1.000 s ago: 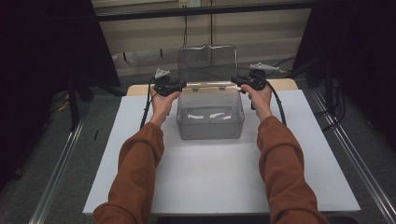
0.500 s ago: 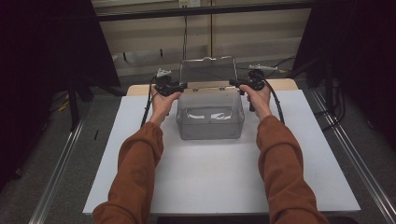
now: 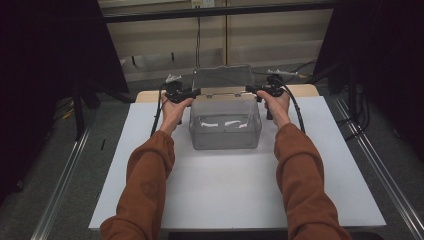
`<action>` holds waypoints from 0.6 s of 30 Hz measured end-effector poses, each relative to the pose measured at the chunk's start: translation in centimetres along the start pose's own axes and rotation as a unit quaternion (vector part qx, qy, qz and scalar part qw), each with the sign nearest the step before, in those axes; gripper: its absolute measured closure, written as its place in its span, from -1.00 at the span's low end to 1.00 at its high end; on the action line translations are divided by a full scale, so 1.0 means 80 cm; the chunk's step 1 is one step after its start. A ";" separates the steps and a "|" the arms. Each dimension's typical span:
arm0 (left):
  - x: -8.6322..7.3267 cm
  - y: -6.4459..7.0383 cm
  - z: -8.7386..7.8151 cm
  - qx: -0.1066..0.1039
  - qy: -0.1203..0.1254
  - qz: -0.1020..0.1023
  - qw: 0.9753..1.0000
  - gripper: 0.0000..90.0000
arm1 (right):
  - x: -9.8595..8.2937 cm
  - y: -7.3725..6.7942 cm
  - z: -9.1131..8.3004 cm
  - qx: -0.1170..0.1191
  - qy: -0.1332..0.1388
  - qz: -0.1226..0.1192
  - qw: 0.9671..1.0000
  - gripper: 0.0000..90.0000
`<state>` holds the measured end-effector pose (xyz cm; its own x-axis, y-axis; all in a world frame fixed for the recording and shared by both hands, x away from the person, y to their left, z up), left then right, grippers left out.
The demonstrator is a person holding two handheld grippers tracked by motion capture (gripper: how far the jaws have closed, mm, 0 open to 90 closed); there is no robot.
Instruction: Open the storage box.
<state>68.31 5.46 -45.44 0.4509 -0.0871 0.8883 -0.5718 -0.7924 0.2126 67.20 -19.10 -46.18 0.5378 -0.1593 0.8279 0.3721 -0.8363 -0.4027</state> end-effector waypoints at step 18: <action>-0.003 -0.006 -0.001 0.021 0.007 0.005 1.000 -0.18 | 0.013 0.000 -0.006 -0.033 0.039 -0.039 0.998 -0.09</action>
<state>68.42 5.95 -45.72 0.4350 -0.0869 0.8962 -0.5474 -0.8158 0.1866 67.41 -19.50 -45.18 0.4478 -0.1298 0.8847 0.3592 -0.8799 -0.3110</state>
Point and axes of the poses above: each handheld gripper's, and its own axes: z roughly forward along the jaws, x roughly out of its top, y roughly to its right, the point moved 10 cm from there along z, roughly forward along the jaws, and after that the axes turned 1 degree about z, right-handed, at the moved point
